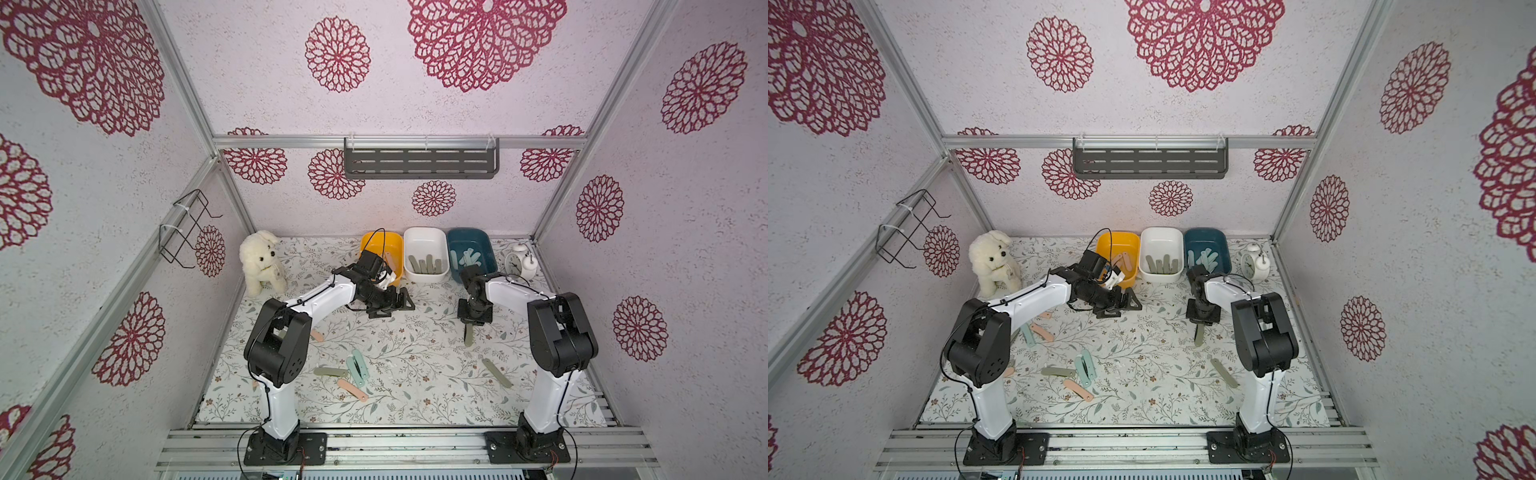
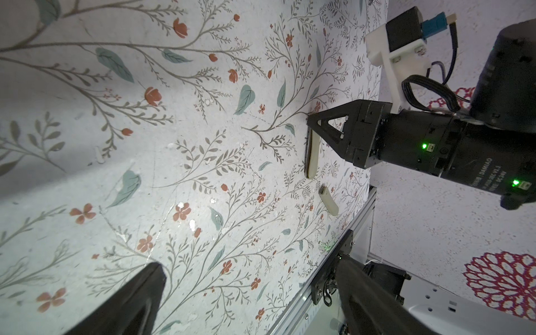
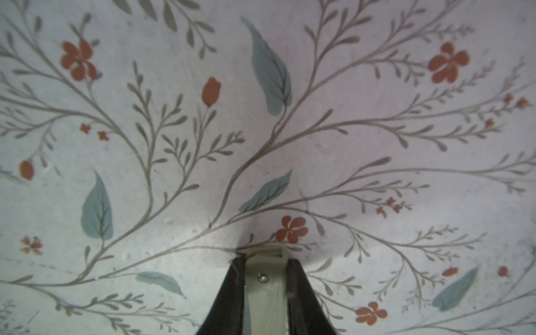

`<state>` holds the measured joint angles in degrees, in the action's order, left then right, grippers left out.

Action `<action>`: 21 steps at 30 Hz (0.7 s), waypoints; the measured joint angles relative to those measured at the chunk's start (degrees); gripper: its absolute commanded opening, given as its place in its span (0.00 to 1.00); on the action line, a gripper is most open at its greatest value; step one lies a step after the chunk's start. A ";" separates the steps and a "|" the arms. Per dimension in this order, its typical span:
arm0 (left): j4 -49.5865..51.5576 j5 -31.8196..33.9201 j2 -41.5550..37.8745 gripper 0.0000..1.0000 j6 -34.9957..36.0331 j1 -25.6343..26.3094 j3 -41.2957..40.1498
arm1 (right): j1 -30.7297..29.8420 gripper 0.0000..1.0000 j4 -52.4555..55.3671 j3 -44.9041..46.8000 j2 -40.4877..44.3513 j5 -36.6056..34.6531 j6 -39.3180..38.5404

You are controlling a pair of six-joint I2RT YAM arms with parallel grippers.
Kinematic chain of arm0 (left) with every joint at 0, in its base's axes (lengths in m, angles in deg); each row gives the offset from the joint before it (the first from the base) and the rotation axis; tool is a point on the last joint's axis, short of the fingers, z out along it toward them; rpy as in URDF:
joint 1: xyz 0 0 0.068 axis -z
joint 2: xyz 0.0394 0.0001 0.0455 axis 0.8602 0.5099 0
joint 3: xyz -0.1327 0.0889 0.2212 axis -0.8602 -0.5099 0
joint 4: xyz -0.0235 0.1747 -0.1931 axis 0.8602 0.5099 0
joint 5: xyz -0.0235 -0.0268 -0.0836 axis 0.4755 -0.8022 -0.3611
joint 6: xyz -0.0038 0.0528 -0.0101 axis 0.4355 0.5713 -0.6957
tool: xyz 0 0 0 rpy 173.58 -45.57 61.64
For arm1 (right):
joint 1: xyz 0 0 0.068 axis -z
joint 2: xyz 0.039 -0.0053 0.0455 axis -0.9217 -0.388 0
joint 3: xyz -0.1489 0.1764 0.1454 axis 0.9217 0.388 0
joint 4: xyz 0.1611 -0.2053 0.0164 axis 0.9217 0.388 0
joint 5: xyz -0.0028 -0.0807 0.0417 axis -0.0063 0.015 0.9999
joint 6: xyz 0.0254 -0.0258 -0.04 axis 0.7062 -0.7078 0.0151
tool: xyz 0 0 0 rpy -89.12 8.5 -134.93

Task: Place the fruit knives into the storage box by color
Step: Pick up the fruit knife from the center of the board.

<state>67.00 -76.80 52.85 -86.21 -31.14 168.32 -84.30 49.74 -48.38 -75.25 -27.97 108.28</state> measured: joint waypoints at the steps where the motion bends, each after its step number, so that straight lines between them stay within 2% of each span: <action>1: 0.00 0.02 0.00 0.97 0.02 -0.02 0.00 | 0.00 0.14 0.00 0.00 0.00 0.00 0.00; 8: -0.04 -0.04 0.00 0.97 -0.28 -0.02 0.00 | -0.68 0.13 0.76 -3.17 0.02 0.13 0.39; 15: 0.11 -0.02 0.00 0.97 -1.18 -0.04 1.11 | -2.69 0.13 -0.02 -18.10 -2.10 0.44 0.44; 21: 0.39 0.04 0.44 0.97 -1.70 -0.15 2.19 | -3.34 0.13 -0.79 -32.72 -9.25 0.44 -0.13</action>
<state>67.39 -76.75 53.28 -87.91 -31.29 170.50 -87.64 48.96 -81.10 -84.49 -27.54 108.15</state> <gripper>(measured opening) 0.973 0.235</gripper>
